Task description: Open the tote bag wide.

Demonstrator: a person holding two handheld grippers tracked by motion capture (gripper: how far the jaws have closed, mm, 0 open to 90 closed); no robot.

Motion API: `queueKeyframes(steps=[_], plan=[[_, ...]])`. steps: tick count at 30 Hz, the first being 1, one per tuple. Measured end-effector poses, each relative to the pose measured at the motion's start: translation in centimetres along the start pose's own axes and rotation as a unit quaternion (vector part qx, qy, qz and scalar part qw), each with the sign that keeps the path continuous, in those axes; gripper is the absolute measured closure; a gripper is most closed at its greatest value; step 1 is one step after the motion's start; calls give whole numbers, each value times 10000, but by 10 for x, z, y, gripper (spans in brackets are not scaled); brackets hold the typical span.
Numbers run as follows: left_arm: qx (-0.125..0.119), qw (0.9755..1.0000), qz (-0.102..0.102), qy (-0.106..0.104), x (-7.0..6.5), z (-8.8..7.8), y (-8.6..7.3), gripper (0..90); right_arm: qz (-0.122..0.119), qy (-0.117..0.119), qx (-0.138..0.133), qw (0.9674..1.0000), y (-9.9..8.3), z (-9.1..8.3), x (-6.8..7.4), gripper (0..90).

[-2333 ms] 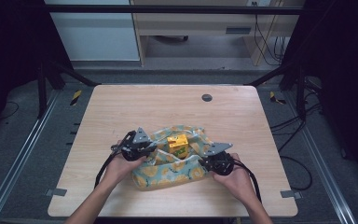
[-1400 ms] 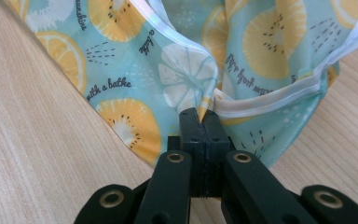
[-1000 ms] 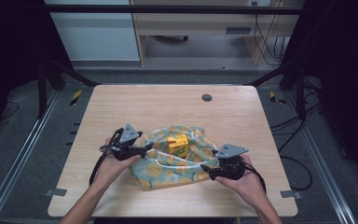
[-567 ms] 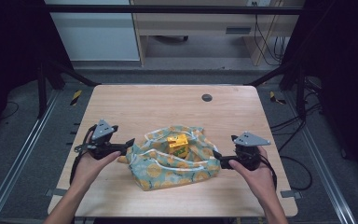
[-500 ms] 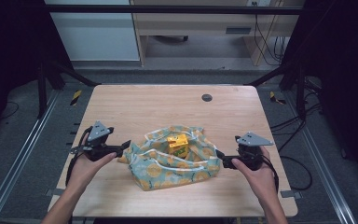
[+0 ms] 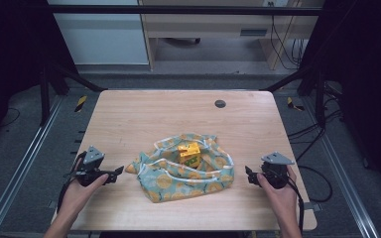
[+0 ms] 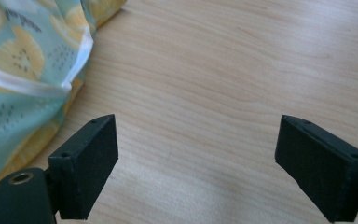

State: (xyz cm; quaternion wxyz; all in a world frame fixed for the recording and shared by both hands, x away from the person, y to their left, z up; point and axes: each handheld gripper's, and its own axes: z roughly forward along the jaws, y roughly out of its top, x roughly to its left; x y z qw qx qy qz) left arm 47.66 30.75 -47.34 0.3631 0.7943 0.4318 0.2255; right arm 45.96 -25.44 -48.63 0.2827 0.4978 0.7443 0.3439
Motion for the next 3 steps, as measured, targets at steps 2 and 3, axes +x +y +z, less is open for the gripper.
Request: queueKeyframes(steps=[2, 3], plan=[[-125, 9999, -83, -7, 0, -1, 2, 91, 18, -31, 33, 10000, -3, 0, 0, 133], [-125, 9999, -83, -7, 0, -1, 2, 91, 11, -30, 58, 10000, -4, 1, 0, 131]])
